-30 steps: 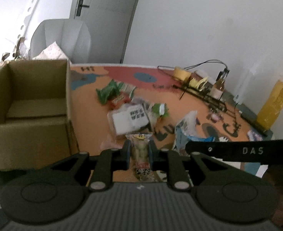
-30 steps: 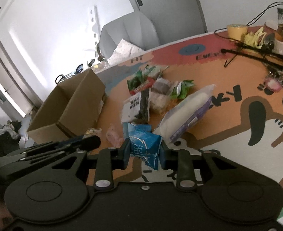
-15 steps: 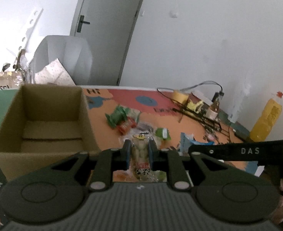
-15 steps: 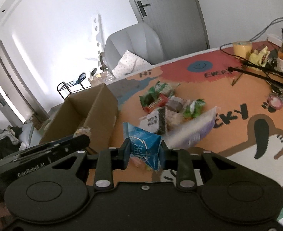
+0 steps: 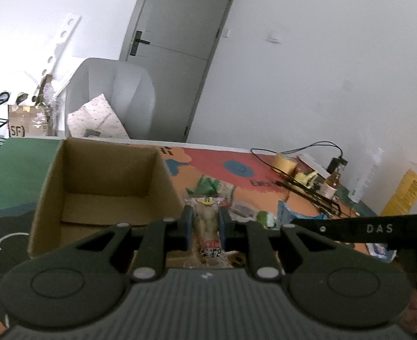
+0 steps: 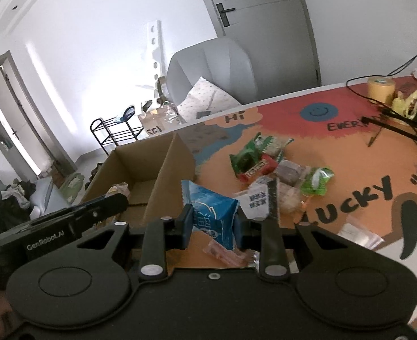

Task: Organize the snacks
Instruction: 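Carry the peanut packet with the left gripper while the right gripper carries the blue bag over the box, then open both grippers to drop the two packets into the cardboard box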

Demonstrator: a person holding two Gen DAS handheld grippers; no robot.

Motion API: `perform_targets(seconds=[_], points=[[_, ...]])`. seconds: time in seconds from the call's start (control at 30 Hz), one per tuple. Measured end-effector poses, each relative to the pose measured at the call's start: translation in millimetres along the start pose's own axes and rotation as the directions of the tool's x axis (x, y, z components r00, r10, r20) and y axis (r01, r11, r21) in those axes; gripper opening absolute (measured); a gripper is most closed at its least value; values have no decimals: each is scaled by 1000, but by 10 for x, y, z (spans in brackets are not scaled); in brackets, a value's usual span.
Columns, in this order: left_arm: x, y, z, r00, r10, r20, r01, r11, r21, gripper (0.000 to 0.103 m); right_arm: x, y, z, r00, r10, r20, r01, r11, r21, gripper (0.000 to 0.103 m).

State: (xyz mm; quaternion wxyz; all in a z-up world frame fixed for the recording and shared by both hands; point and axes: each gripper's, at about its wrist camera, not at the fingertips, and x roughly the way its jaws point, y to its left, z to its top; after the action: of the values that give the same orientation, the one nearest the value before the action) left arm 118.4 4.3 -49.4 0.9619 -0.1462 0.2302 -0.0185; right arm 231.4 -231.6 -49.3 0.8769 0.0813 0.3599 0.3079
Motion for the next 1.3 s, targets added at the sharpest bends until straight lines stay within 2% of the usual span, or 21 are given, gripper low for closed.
perform_targets(seconds=[0.53, 0.67, 0.8, 0.87, 1.03, 1.13, 1.3], points=[[214, 485, 106, 998, 56, -32, -57, 997, -60, 18, 395, 279, 138, 998, 66, -24, -66, 998, -14, 27], [187, 517, 104, 997, 71, -15, -72, 996, -55, 21, 506, 392, 162, 996, 89, -33, -89, 996, -16, 27], [144, 622, 112, 995, 95, -21, -97, 990, -103, 23, 588, 537, 187, 992, 120, -27, -121, 993, -18, 27], [94, 659, 119, 994, 112, -18, -113, 988, -107, 29, 623, 596, 206, 990, 139, -19, -140, 990, -14, 27], [-44, 755, 136, 990, 142, -17, -143, 983, -112, 52, 729, 736, 204, 989, 147, 28, -147, 989, 0, 28], [-73, 783, 161, 985, 170, -24, -172, 980, -98, 64, 800, 759, 178, 984, 174, 47, -176, 984, 38, 37], [-133, 713, 171, 976, 216, -15, -216, 974, -69, 83, 747, 774, 105, 980, 187, 68, -189, 982, 29, 53]])
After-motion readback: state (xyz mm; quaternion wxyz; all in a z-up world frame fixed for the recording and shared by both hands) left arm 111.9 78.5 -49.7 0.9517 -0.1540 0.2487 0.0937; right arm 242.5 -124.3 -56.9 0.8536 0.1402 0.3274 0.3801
